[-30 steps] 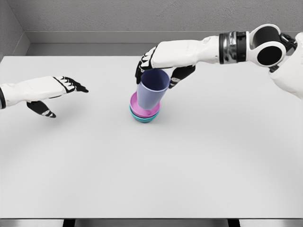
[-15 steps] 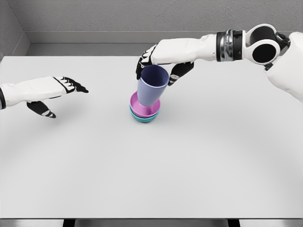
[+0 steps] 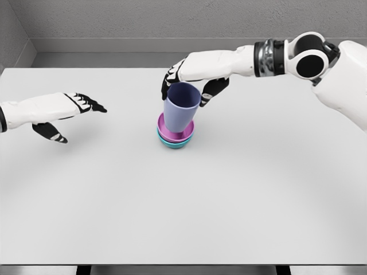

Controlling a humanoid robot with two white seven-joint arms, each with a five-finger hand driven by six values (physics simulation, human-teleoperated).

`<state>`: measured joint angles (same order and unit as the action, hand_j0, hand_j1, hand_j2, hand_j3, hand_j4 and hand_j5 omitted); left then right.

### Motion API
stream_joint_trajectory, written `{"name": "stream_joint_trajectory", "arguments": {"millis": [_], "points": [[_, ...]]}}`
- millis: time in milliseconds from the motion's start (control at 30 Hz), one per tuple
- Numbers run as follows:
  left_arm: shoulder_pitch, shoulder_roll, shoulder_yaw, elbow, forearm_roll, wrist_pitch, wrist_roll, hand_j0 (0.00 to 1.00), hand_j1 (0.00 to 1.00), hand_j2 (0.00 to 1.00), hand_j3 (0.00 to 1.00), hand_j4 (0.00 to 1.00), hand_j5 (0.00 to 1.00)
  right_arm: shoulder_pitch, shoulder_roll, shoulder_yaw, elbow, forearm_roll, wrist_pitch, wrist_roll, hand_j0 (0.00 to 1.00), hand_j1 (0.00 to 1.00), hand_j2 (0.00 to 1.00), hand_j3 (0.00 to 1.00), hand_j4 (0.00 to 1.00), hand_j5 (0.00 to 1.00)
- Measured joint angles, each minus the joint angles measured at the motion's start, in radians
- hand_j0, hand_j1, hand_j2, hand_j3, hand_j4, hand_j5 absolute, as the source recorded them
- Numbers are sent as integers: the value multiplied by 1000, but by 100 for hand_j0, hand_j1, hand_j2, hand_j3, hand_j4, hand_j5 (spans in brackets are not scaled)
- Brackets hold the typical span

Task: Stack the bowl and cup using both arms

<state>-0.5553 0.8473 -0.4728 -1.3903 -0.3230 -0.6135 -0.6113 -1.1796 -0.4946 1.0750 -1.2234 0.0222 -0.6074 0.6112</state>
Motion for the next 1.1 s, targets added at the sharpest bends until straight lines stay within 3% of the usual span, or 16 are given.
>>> {"name": "stream_joint_trajectory", "arguments": {"millis": [300,433,900,967,1100], "points": [[2,0,0,1,1,0,0,100,100,100,100,100,100,0,13,3,25,0,-1,0,69,69,69,69,69,69],[2,0,0,1,0,0,0,100,100,100,100,100,100,0,15,3,36,-1,2,0,100,100,100,100,100,100],[2,13,0,1,0,0,0,100,100,100,100,100,100,12,9,-17,37,-16,-3,0,100,100,100,100,100,100],[2,13,0,1,1,0,0,100,100,100,100,100,100,18,-14,-38,37,-46,-5,0,100,100,100,100,100,100],[2,14,0,1,1,0,0,100,100,100,100,100,100,124,-104,-117,38,-114,-7,0,100,100,100,100,100,100]]}}
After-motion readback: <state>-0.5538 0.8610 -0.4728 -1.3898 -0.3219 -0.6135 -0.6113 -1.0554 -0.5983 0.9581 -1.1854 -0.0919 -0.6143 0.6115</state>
